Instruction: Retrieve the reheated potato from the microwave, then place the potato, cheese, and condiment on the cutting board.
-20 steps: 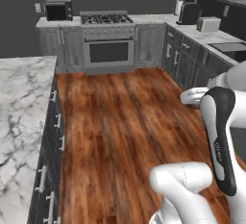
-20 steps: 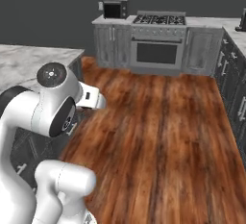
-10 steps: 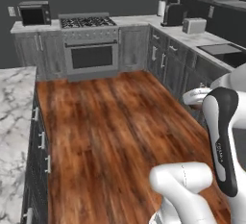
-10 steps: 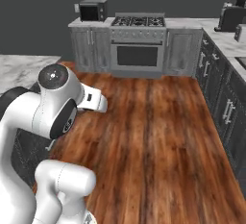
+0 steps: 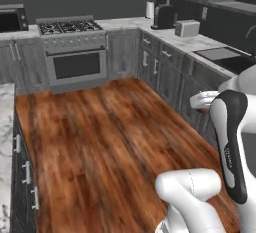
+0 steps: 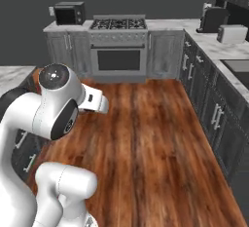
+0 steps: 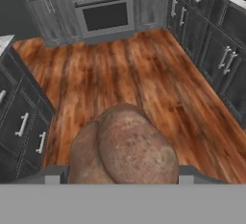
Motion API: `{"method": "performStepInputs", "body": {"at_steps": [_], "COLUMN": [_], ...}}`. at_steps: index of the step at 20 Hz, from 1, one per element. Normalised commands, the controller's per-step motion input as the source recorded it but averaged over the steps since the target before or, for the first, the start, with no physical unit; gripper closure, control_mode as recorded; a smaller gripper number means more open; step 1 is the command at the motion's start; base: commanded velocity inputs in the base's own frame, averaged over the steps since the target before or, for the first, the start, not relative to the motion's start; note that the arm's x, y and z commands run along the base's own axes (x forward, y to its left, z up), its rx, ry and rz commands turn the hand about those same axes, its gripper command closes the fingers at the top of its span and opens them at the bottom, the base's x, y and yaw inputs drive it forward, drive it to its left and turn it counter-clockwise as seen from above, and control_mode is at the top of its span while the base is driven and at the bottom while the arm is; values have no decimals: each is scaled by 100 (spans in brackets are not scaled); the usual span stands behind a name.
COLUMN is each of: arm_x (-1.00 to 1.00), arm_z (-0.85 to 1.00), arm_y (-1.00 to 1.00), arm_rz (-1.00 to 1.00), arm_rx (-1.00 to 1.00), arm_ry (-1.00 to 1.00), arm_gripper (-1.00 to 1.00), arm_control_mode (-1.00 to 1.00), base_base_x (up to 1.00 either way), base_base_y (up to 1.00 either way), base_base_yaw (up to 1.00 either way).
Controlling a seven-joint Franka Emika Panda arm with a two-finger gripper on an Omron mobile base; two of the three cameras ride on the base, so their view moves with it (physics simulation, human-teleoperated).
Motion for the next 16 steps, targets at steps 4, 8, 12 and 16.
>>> {"method": "performStepInputs", "body": {"at_steps": [4,8,12,16], "arm_x": [0,0,0,0], "arm_z": [0,0,0,0], "arm_y": [0,0,0,0], "arm_rz": [0,0,0,0], "arm_rx": [0,0,0,0], "arm_ry": [0,0,0,0], "arm_gripper": [100,100,100,100], "arm_control_mode": [100,100,100,100], "base_base_x": [56,44,34,38], "base_base_y": [-19,-17,-15,-15], "base_base_yaw": [-32,-45,-55,-51]}}
